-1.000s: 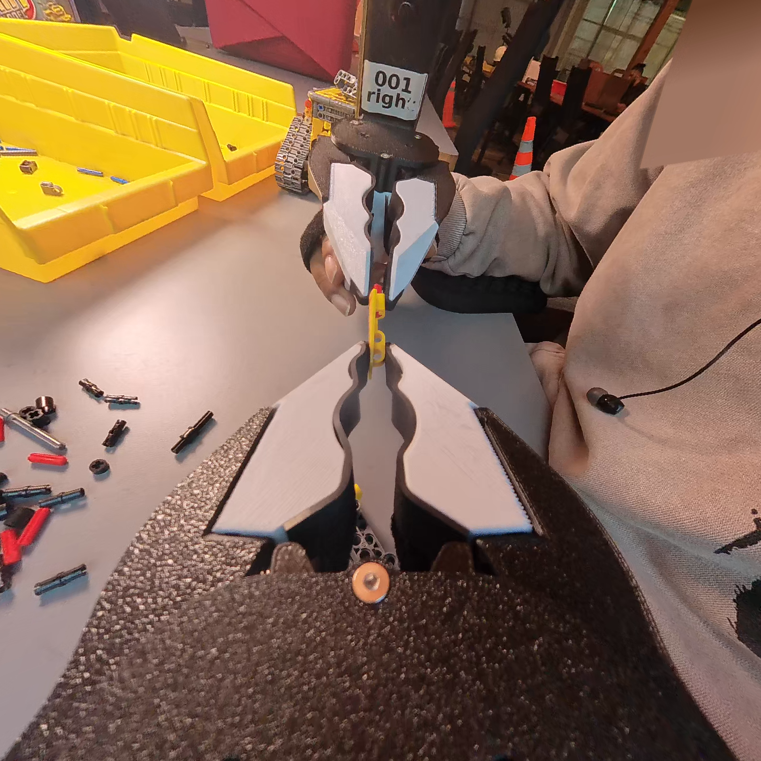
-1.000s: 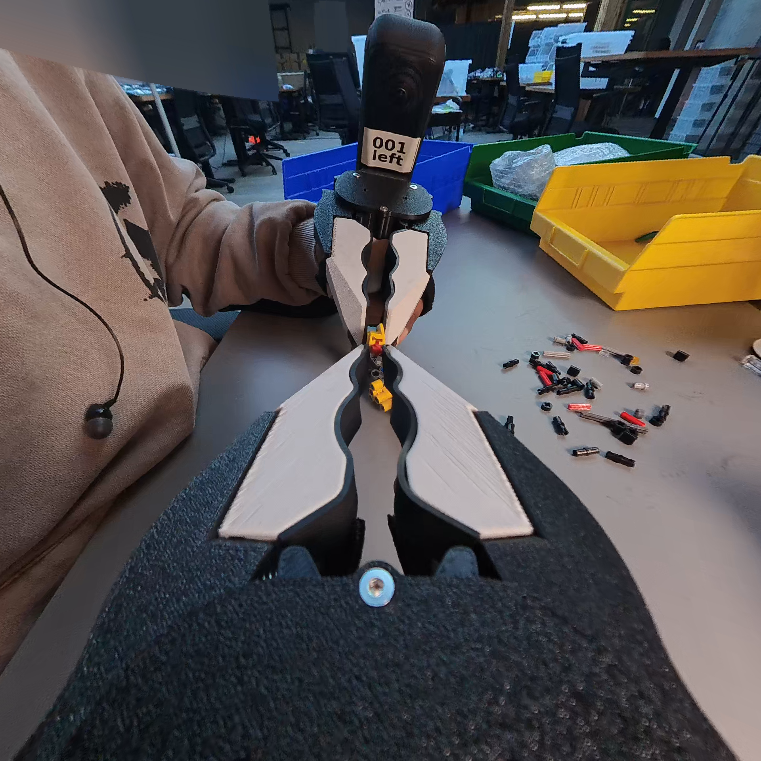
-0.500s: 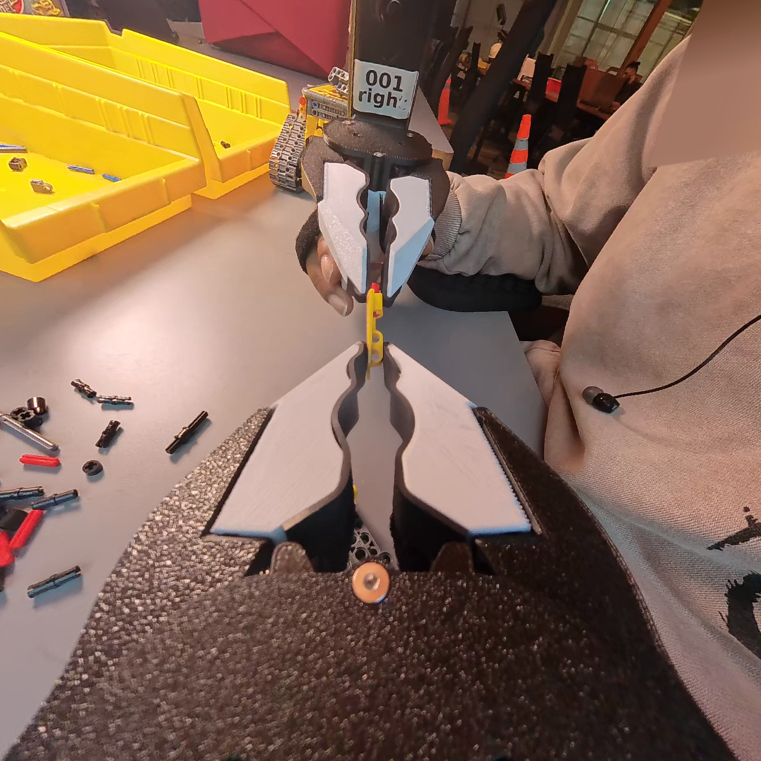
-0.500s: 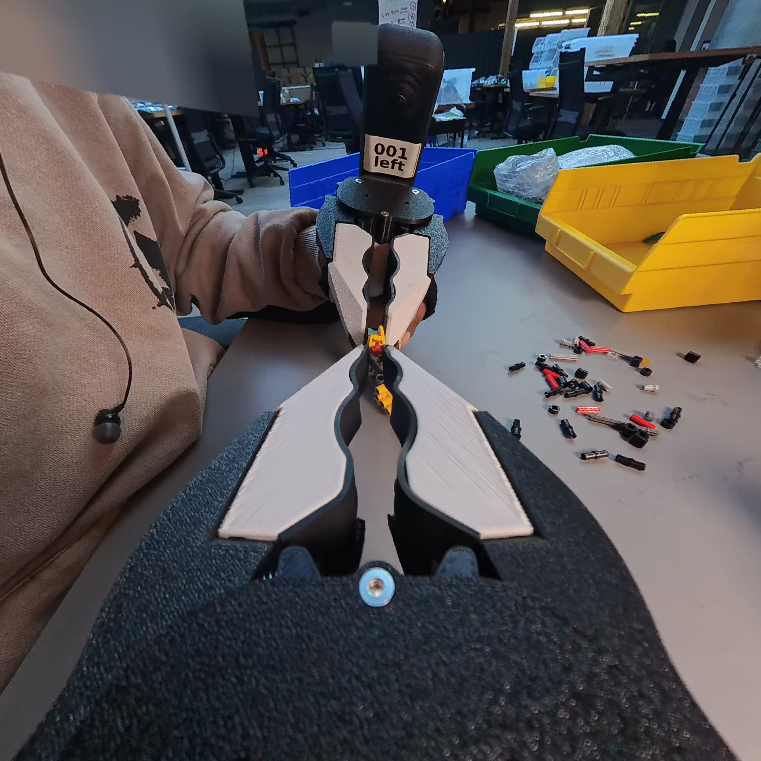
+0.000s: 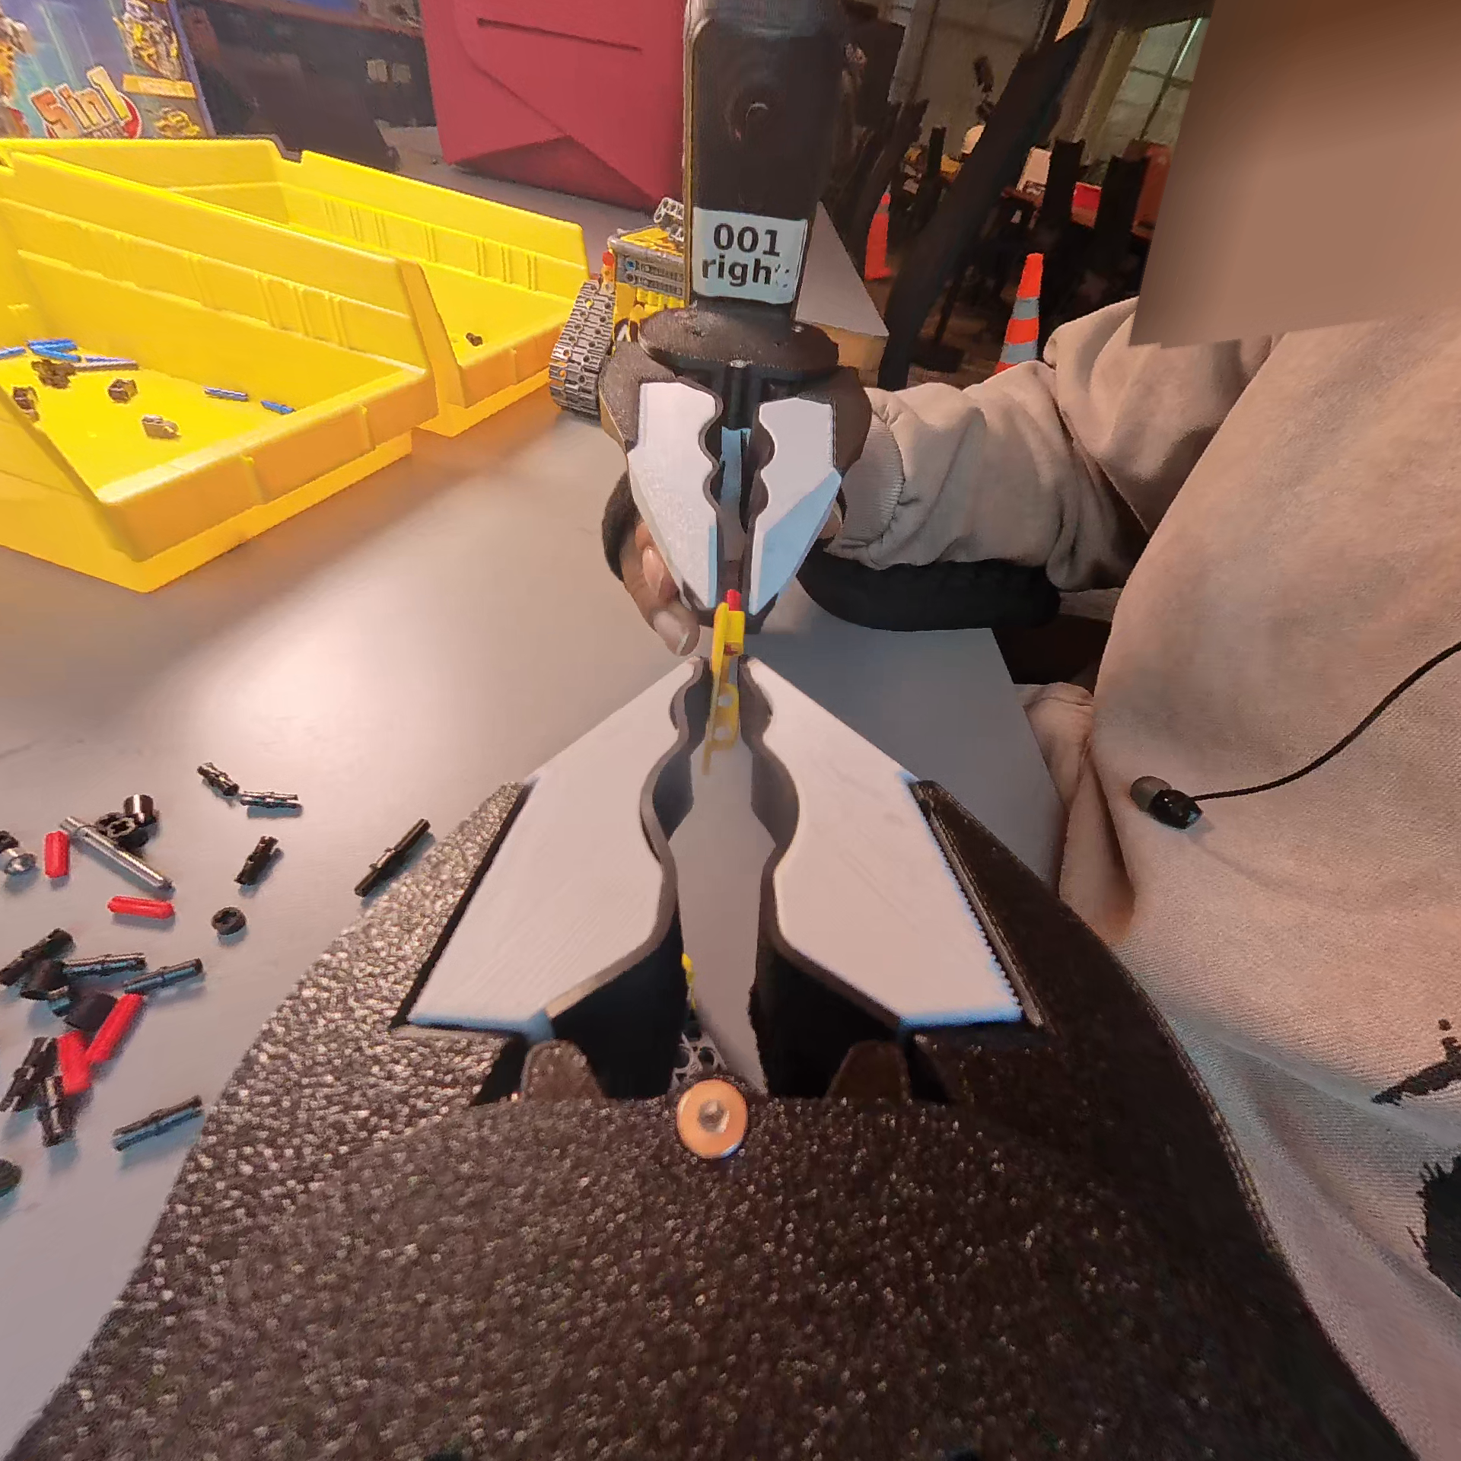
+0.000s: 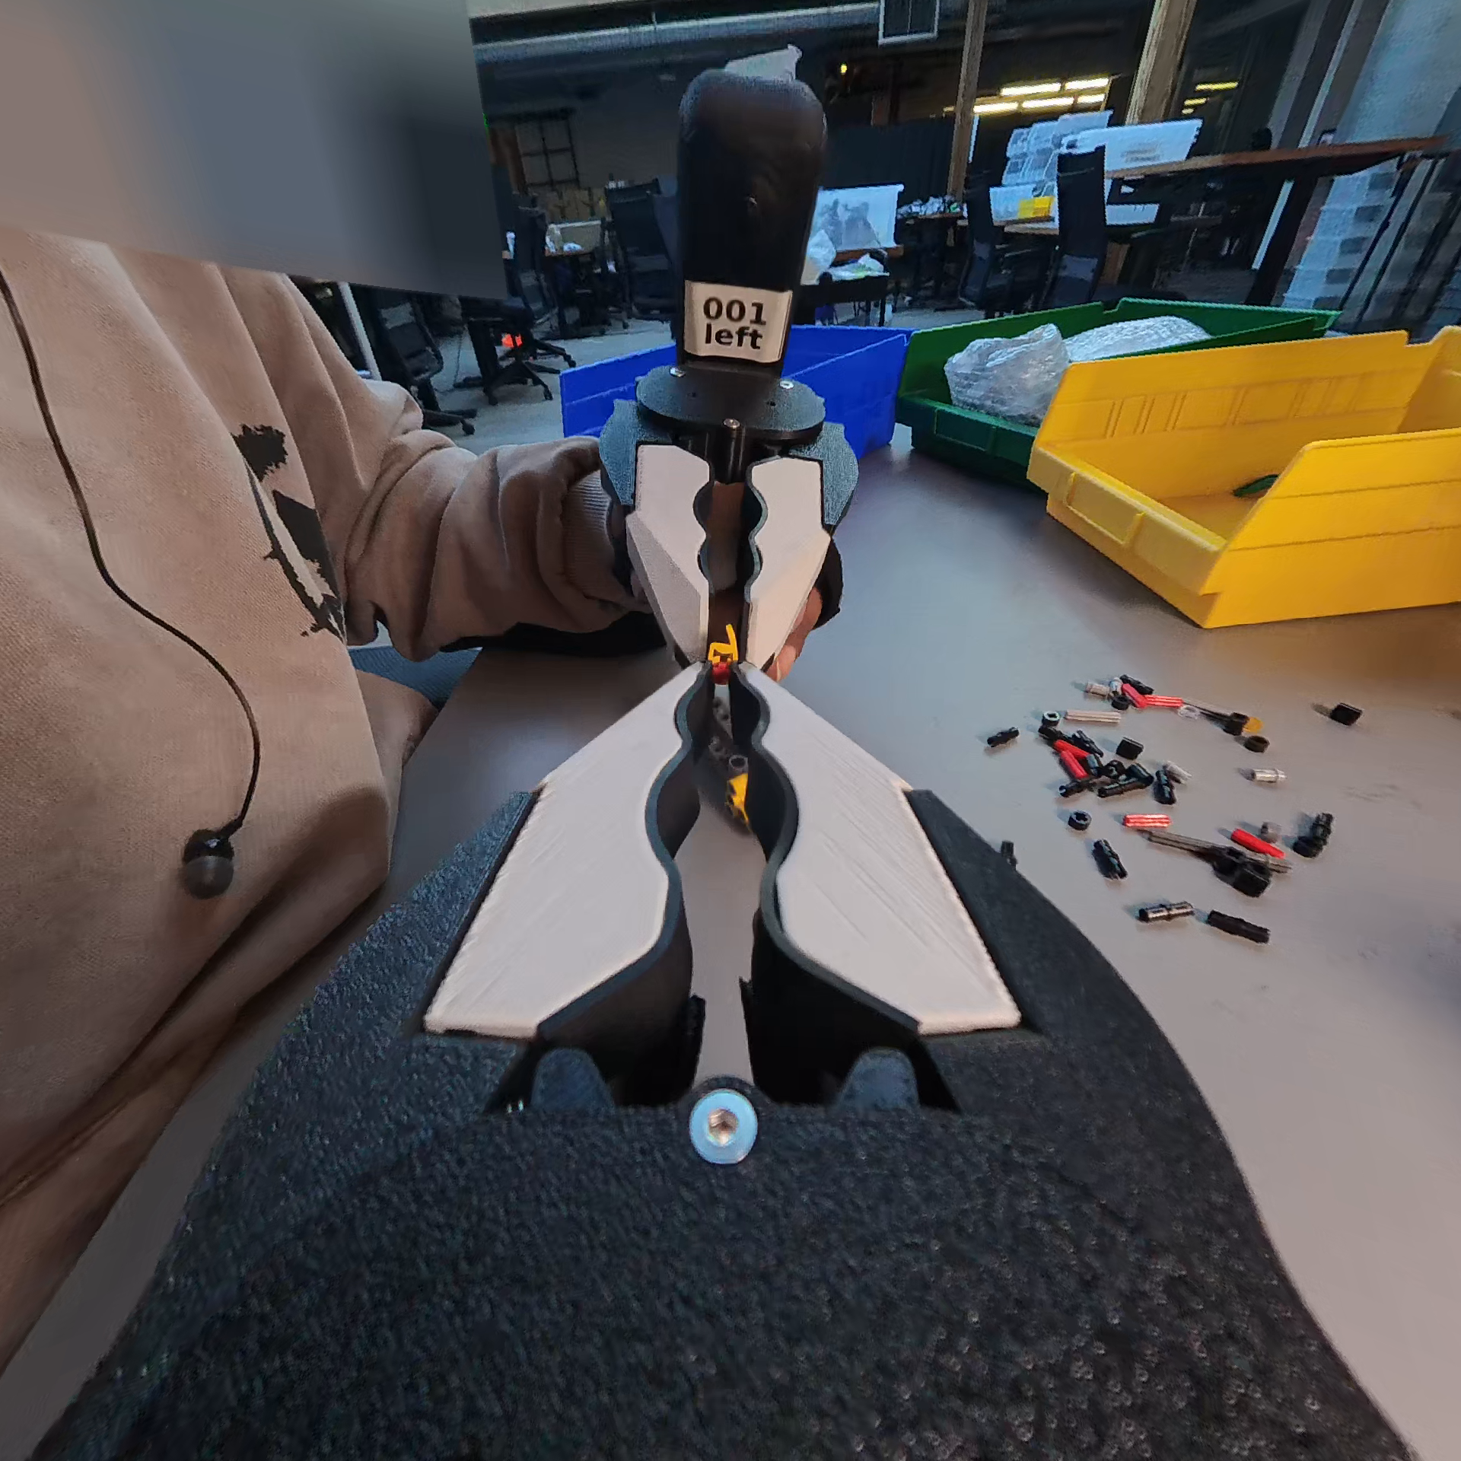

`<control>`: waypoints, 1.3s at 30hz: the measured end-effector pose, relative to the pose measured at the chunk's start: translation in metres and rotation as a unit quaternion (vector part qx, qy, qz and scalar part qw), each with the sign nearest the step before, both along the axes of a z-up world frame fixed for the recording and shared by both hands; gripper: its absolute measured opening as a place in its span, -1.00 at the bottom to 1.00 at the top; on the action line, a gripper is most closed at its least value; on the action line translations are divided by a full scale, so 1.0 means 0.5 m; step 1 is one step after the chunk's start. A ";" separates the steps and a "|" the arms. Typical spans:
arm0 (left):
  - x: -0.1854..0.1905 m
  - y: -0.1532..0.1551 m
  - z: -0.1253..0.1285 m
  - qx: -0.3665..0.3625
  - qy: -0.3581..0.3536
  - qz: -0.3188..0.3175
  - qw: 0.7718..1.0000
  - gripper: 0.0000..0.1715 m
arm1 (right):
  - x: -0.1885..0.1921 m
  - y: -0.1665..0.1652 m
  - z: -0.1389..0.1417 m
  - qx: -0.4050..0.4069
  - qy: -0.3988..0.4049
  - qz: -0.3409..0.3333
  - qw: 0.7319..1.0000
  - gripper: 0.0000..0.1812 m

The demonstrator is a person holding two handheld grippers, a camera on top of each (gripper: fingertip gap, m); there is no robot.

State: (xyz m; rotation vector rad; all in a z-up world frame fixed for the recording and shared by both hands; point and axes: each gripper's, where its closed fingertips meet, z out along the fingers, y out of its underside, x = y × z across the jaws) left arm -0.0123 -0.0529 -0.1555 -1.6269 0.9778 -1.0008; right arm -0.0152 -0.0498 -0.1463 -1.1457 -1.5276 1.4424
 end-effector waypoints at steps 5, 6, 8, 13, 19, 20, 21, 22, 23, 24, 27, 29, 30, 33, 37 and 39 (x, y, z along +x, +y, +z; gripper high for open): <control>-0.008 -0.003 0.021 0.010 -0.024 -0.011 1.000 -0.92 | -0.006 -0.004 0.025 -0.020 0.025 0.007 0.999 -0.99; -0.007 -0.005 0.024 0.010 -0.027 -0.016 0.999 -0.92 | -0.004 -0.005 0.026 -0.023 0.026 0.013 0.999 -1.00; -0.004 -0.006 0.033 0.011 -0.036 -0.021 0.999 -0.92 | 0.001 -0.005 0.033 -0.027 0.031 0.021 0.999 -1.00; -0.004 -0.003 0.049 0.011 -0.057 -0.025 0.998 -0.92 | 0.005 -0.002 0.048 -0.022 0.044 0.019 0.999 -1.00; -0.111 0.015 0.076 0.019 -0.091 0.037 0.995 -0.92 | 0.092 0.101 0.152 -0.003 0.135 -0.083 0.987 -1.00; -0.099 0.013 0.079 0.028 -0.085 0.032 0.995 -0.92 | 0.085 0.093 0.145 0.006 0.128 -0.086 0.988 -1.00; -0.080 0.016 0.078 0.022 -0.088 0.025 0.996 -0.92 | 0.068 0.082 0.126 0.001 0.110 -0.079 0.991 -1.00; -0.062 0.017 0.075 0.012 -0.089 0.016 0.996 -0.92 | 0.049 0.074 0.105 0.003 0.092 -0.075 0.993 -1.00; -0.047 0.013 0.069 0.011 -0.077 0.006 0.997 -0.92 | 0.034 0.063 0.087 0.017 0.074 -0.067 0.995 -1.00; -0.038 0.014 0.063 0.019 -0.063 0.007 0.998 -0.92 | 0.023 0.048 0.075 0.032 0.060 -0.056 0.996 -0.94; -0.020 0.014 0.045 0.046 -0.035 0.021 0.998 -0.92 | -0.002 0.030 0.048 0.017 0.023 -0.033 0.999 -0.80; -0.013 0.013 0.034 0.074 -0.004 0.035 0.997 -0.92 | -0.008 0.017 0.040 -0.006 0.014 -0.017 1.000 -0.81; -0.011 0.012 0.032 0.082 0.002 0.038 0.996 -0.92 | -0.009 0.013 0.034 -0.004 0.008 -0.015 1.000 -0.87; -0.011 0.008 0.033 0.077 -0.002 0.033 0.997 -0.92 | -0.010 0.006 0.029 0.005 0.006 -0.011 1.000 -0.95; -0.009 0.006 0.030 0.067 -0.004 0.026 0.997 -0.92 | -0.009 0.006 0.028 0.014 0.007 -0.014 1.000 -0.94; -0.009 0.006 0.028 0.062 -0.004 0.024 0.998 -0.92 | -0.010 0.006 0.028 0.020 0.009 -0.017 1.000 -0.94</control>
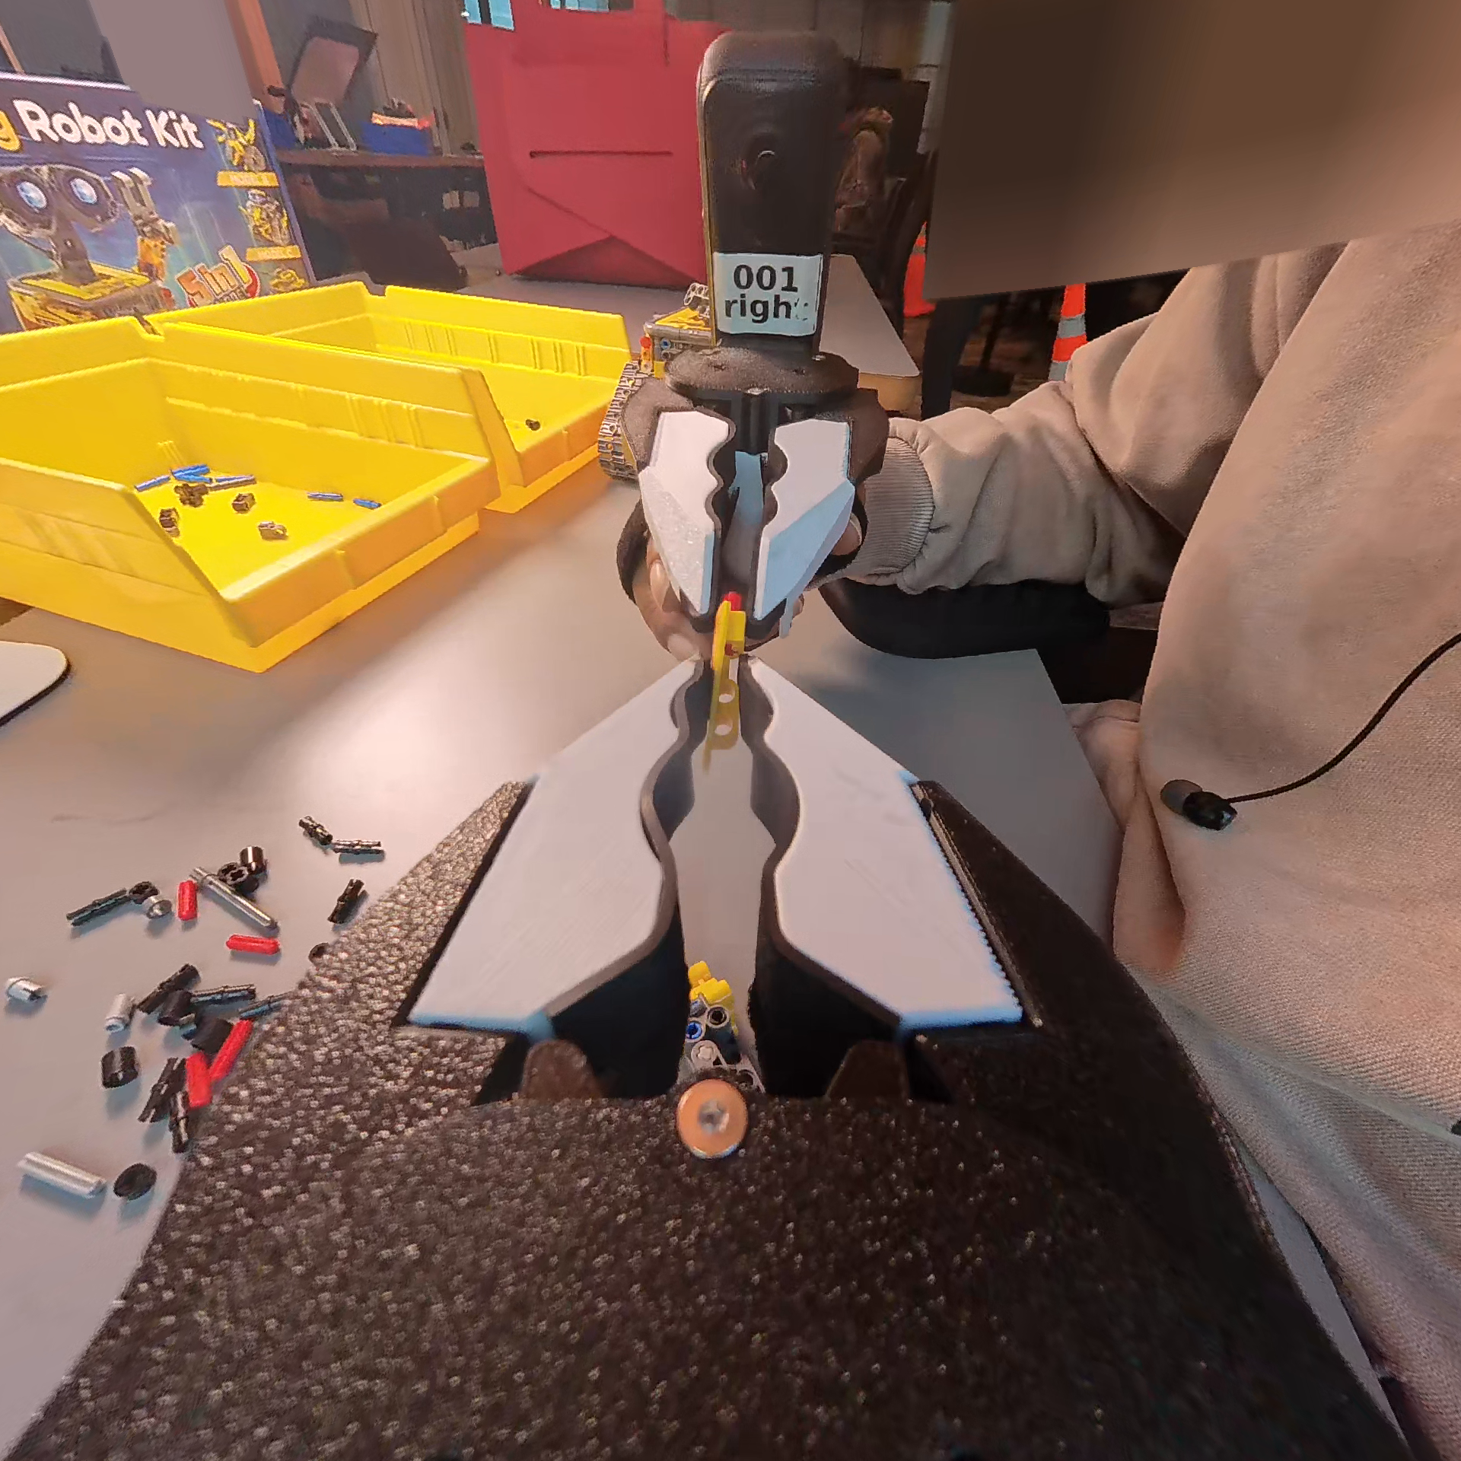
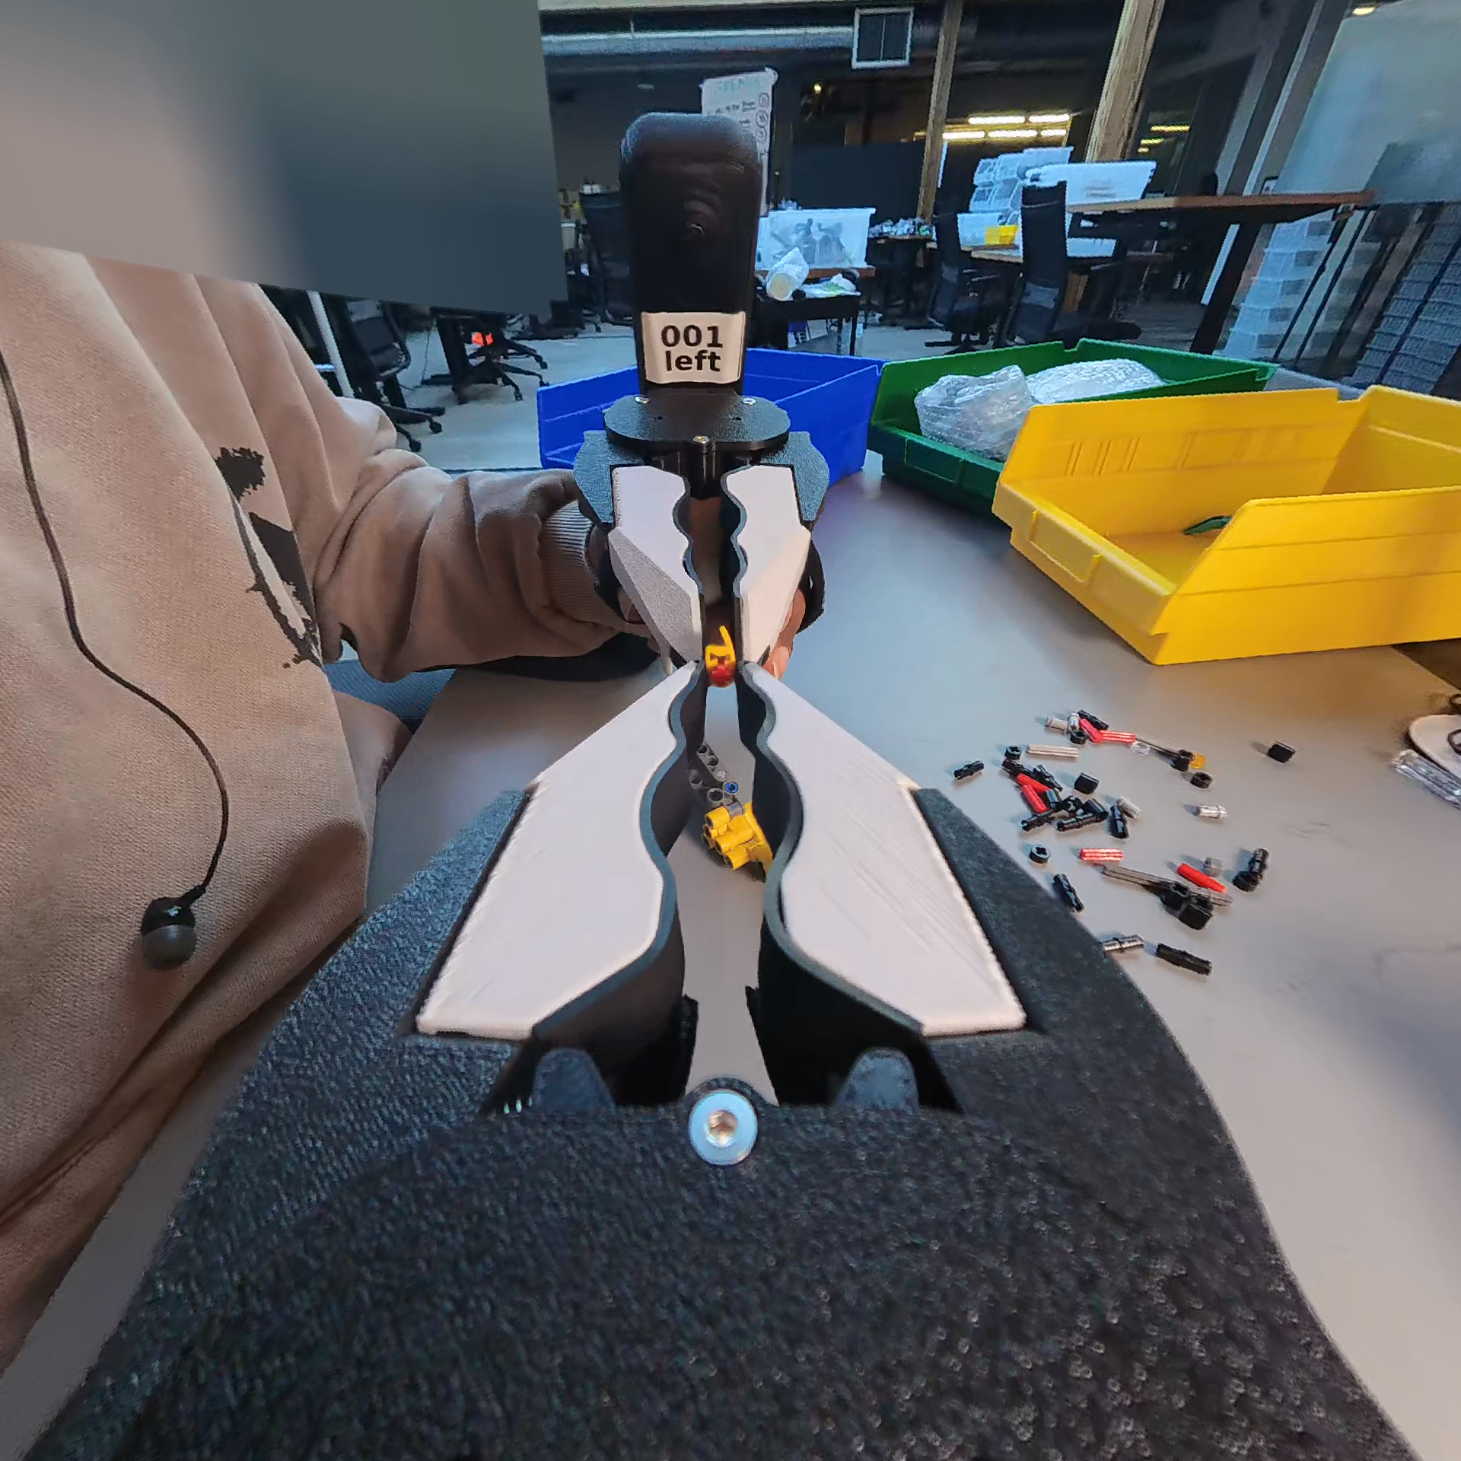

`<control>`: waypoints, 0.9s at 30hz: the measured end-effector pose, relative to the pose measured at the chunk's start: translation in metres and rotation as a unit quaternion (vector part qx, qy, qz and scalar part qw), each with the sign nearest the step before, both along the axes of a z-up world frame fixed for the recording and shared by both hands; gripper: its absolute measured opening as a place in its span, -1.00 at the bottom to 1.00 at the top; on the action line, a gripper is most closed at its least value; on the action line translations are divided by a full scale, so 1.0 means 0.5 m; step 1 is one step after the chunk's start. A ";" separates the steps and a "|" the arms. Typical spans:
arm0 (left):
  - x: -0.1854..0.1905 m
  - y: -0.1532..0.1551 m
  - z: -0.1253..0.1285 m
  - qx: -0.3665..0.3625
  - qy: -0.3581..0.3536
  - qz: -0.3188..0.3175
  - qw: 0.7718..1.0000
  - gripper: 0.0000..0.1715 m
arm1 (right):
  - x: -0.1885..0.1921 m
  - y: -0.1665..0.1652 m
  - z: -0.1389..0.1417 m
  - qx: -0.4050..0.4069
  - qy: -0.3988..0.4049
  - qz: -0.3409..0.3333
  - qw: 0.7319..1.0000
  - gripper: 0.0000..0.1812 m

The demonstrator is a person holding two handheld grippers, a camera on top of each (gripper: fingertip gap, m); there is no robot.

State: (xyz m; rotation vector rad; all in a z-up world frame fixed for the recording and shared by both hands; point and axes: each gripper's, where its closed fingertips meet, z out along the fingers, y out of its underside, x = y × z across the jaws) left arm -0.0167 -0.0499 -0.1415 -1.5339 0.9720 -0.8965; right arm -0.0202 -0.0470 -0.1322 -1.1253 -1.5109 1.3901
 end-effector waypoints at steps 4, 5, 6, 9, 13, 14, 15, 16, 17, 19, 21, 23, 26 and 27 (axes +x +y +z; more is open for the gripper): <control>0.003 -0.002 -0.002 -0.009 -0.005 -0.008 1.000 -0.92 | 0.001 -0.003 0.000 0.006 0.006 0.003 1.000 -0.94; 0.004 -0.004 -0.002 -0.011 -0.006 -0.011 1.000 -0.92 | 0.002 -0.004 0.001 0.005 0.008 0.005 1.000 -0.94; 0.005 -0.005 -0.003 -0.014 -0.008 -0.014 1.000 -0.92 | 0.004 -0.005 0.001 0.003 0.010 0.009 1.000 -0.95; 0.005 -0.007 0.003 -0.020 -0.022 -0.022 0.999 -0.92 | 0.006 -0.008 0.007 0.005 0.016 0.015 1.000 -0.98; 0.003 -0.011 0.027 -0.026 -0.057 -0.033 0.997 -0.92 | 0.005 -0.012 0.031 0.005 0.044 0.006 0.999 -0.99; 0.003 -0.014 0.034 -0.030 -0.070 -0.039 0.996 -0.92 | 0.005 -0.015 0.038 0.003 0.049 0.008 0.999 -0.99; 0.002 -0.016 0.039 -0.031 -0.077 -0.042 0.996 -0.92 | 0.005 -0.017 0.042 0.002 0.052 0.009 0.999 -0.99; 0.000 -0.016 0.044 -0.030 -0.082 -0.044 0.995 -0.92 | 0.005 -0.017 0.045 -0.002 0.054 0.008 0.999 -0.99; 0.000 -0.016 0.050 -0.030 -0.090 -0.047 0.994 -0.92 | 0.005 -0.017 0.051 -0.015 0.060 0.008 0.998 -1.00; -0.001 -0.016 0.059 -0.032 -0.103 -0.054 0.993 -0.92 | 0.006 -0.016 0.061 -0.034 0.070 0.010 0.997 -1.00; -0.001 -0.016 0.064 -0.032 -0.111 -0.058 0.992 -0.92 | 0.006 -0.016 0.068 -0.048 0.075 0.013 0.996 -1.00; -0.003 -0.015 0.065 -0.032 -0.113 -0.057 0.992 -0.92 | 0.005 -0.014 0.068 -0.050 0.075 0.012 0.996 -1.00; -0.007 -0.015 0.066 -0.033 -0.112 -0.052 0.992 -0.92 | 0.004 -0.012 0.066 -0.044 0.067 0.005 0.997 -1.00; -0.008 -0.016 0.067 -0.032 -0.112 -0.053 0.992 -0.92 | 0.004 -0.013 0.067 -0.047 0.066 0.006 0.997 -1.00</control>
